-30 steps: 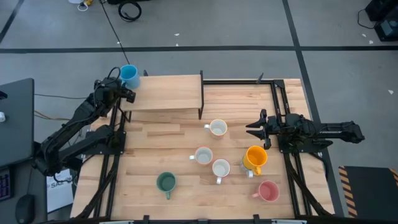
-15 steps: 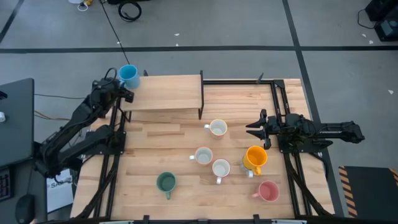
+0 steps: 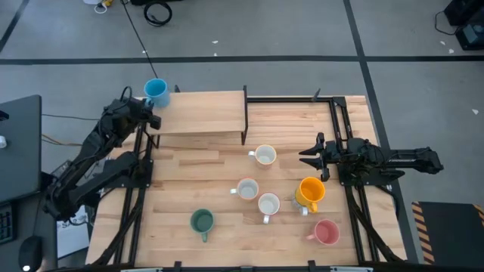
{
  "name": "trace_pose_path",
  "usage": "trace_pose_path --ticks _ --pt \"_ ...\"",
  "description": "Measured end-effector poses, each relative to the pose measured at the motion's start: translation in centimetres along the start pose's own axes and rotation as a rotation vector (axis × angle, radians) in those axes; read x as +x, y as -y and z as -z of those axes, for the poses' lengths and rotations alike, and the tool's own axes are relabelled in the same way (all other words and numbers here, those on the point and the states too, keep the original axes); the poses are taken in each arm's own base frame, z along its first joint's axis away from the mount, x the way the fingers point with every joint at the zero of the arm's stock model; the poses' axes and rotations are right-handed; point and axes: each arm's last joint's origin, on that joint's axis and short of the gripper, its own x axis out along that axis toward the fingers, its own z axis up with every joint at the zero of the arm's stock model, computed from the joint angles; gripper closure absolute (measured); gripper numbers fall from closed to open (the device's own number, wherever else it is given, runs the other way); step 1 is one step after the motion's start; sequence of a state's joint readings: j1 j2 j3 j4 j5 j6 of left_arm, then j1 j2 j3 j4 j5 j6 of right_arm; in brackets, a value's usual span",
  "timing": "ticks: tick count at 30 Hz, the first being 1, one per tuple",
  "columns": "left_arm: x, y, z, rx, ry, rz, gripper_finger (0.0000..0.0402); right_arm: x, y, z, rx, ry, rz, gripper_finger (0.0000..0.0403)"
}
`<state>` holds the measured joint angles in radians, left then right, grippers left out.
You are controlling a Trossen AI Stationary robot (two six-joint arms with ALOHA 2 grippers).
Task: Place coffee mugs
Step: Put the green mug on the shelf
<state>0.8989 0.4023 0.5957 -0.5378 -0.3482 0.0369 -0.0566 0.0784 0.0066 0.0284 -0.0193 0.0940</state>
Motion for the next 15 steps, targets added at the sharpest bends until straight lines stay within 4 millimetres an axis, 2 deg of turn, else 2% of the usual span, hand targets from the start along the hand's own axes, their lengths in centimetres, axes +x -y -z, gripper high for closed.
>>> trace_pose_path --ticks 10,15 --pt "-0.7 0.4 -0.1 -0.046 0.038 0.224 0.0244 0.0 0.0 0.0 0.0 0.0 0.0 0.0284" --pt "-1.4 0.6 -0.8 -0.136 0.056 0.375 0.0244 0.0 0.0 0.0 0.0 0.0 0.0 0.0284"
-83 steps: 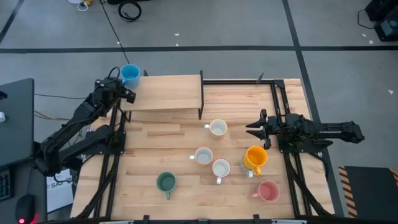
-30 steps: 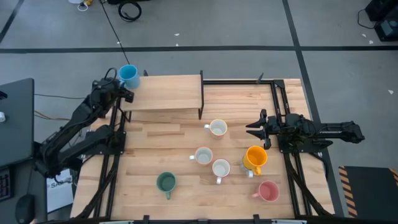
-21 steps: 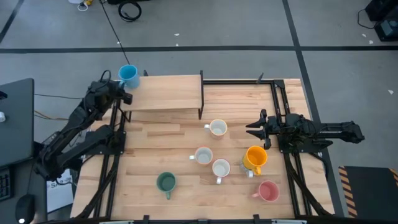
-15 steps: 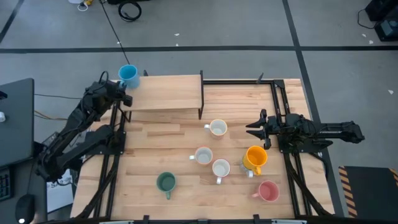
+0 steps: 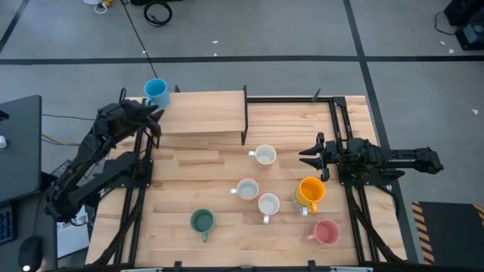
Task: Place coffee mugs
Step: Put the green mug on the shelf
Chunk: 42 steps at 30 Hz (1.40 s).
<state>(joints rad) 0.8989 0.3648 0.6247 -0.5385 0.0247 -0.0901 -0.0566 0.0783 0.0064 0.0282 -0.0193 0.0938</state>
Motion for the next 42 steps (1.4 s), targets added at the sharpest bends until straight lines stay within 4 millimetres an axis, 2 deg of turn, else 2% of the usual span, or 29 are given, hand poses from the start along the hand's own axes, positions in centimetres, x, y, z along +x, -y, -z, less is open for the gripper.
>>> trace_pose_path --ticks 7,15,21,31,36,42 --pt "-1.2 1.0 -1.4 -0.128 -0.004 0.288 0.0244 0.0 0.0 0.0 0.0 0.0 0.0 0.0284" --pt "-1.8 2.2 -1.3 -0.257 -0.114 0.654 0.0244 0.0 0.0 0.0 0.0 0.0 0.0 0.0284" --pt "-2.0 3.1 -1.2 -0.258 -0.162 0.745 0.0244 0.0 0.0 0.0 0.0 0.001 0.0 0.0284" --pt "-2.0 4.9 -1.2 -0.248 -0.181 0.781 0.0244 0.0 0.0 0.0 0.0 0.001 0.0 0.0284" --pt "-0.6 7.6 -1.6 -0.207 -0.184 0.84 0.0244 0.0 0.0 0.0 0.0 0.0 0.0 0.0284" --pt "0.9 13.2 -0.6 -0.129 -0.262 0.974 0.0244 0.0 0.0 0.0 0.0 0.0 0.0 0.0284"
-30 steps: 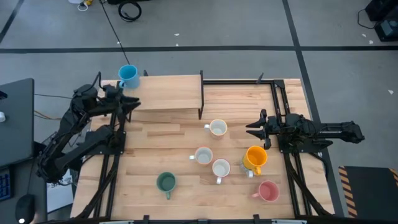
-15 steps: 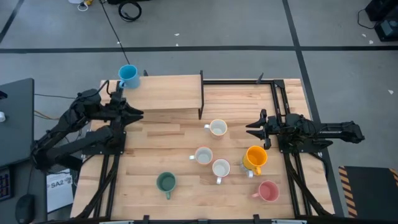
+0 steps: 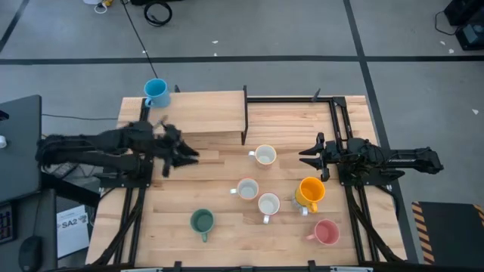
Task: Place coffee mugs
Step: Put the green mug on the shelf
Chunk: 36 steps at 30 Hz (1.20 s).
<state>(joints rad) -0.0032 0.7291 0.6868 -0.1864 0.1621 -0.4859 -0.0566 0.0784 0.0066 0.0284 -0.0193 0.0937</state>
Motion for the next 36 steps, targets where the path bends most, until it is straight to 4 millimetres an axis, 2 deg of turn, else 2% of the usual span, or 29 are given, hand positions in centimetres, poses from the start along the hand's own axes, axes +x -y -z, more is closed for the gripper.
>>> trace_pose_path --ticks 6,11,17,25,36 --pt "3.1 2.5 1.9 -0.007 -0.185 0.092 0.0246 0.0 0.0 0.0 0.0 0.0 0.0 0.0284" --pt "4.0 5.0 3.3 -0.073 -0.385 0.108 0.0255 0.0 0.0 0.0 0.0 0.0 0.0 0.0284" --pt "4.6 6.9 5.8 -0.2 -0.605 -0.015 0.026 0.0 0.0 0.0 0.0 -0.001 0.0 0.0284" --pt "6.3 6.9 8.8 -0.327 -0.743 -0.164 0.026 0.0 0.0 0.0 0.0 0.0 0.0 0.0284" --pt "8.4 6.2 11.1 -0.309 -0.81 -0.278 0.026 0.0 0.0 0.0 0.0 0.0 0.0 0.0284"
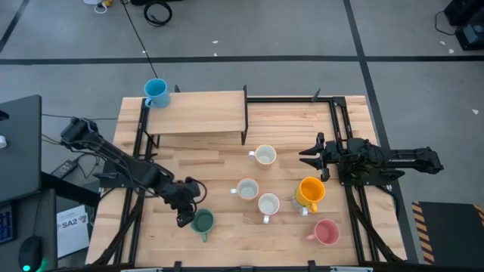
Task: Place coffee mugs
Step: Put the green mug on the shelf
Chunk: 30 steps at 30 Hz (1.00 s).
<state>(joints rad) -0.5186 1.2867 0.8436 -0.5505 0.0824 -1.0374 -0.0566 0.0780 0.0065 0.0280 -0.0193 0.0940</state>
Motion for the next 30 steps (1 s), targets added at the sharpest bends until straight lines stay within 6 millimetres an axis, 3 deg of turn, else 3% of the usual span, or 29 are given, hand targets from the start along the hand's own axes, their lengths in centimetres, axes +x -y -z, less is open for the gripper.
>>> trace_pose_path --ticks 14,24,30 --pt "2.3 -0.3 -0.4 0.0 0.004 -0.079 0.026 0.0 0.0 0.0 0.0 0.0 0.0 0.0284" --pt "2.2 -0.8 -1.2 0.09 0.026 -0.098 0.0261 0.0 0.0 0.0 0.0 0.0 0.0 0.0284" --pt "2.1 -1.4 -1.8 0.128 0.027 -0.117 0.0298 0.0 0.0 0.0 0.0 0.0 0.0 0.0284"
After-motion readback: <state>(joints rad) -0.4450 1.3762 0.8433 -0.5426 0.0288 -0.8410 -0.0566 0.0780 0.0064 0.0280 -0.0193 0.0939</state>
